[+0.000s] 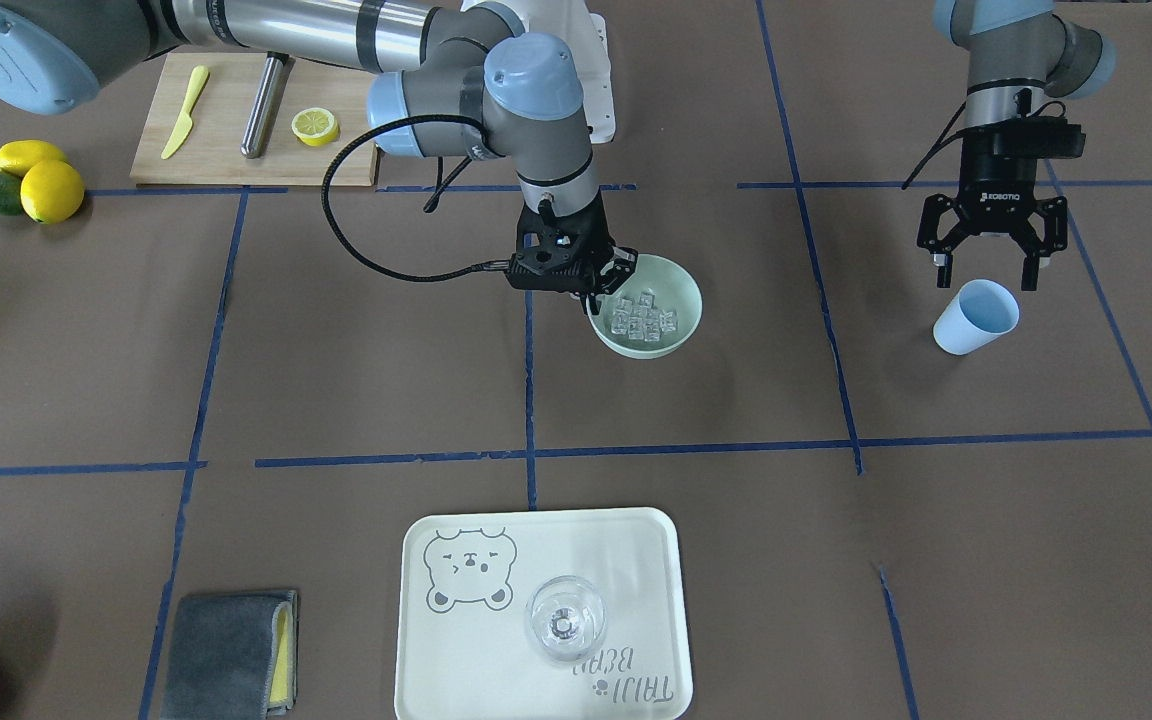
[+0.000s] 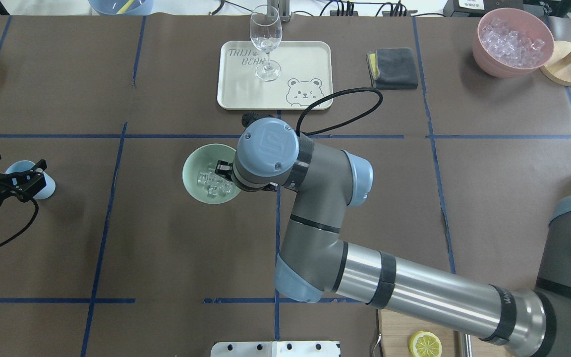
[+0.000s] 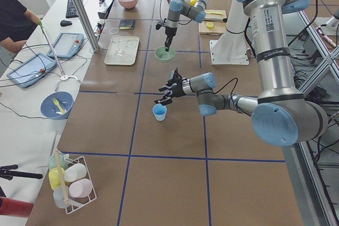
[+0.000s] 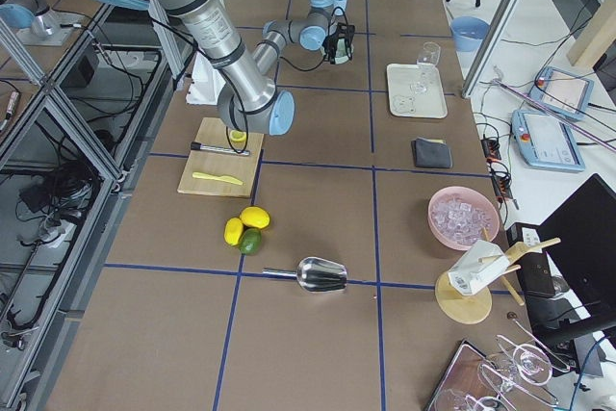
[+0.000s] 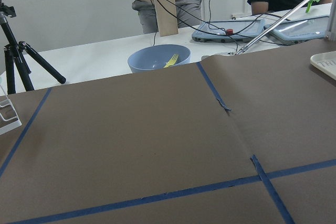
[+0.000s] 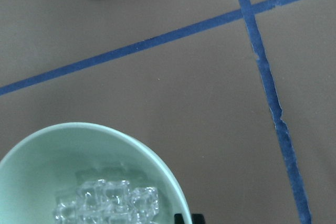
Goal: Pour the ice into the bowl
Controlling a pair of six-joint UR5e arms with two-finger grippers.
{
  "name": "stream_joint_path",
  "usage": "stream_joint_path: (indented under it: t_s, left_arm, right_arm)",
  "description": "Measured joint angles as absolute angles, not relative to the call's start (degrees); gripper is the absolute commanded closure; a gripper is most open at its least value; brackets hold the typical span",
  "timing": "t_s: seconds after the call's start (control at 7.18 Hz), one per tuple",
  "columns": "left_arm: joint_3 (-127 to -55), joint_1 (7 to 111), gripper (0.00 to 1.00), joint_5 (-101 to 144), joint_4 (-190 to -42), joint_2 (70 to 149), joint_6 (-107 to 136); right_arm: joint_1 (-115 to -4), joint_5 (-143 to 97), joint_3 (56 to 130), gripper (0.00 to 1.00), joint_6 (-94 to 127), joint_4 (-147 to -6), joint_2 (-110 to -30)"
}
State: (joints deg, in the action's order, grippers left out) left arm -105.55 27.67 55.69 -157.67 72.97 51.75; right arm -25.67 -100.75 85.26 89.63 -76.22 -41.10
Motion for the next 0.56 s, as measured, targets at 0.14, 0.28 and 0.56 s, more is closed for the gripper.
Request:
stream_joint_path:
  t_s: [0.14,0.28,0.56]
  left_arm:
    - [-106.55,30.29,0.0,59.87,-156.0,73.05,50.42]
    - [-108.93,33.41,0.0,65.92,-150.84,73.43,49.46]
    - [-114.98,39.27,0.0,75.65,-132.84,77.74,45.11]
  right_arm:
    - [-27.25,-102.44,91.2,1.0,89.42,-76.37,-45.78]
    - [-29.04,-104.02,97.4,1.0,88.25,-76.45,-51.26]
    - [-33.41,-108.41,105.1,1.0,83.86,-76.4,-59.38]
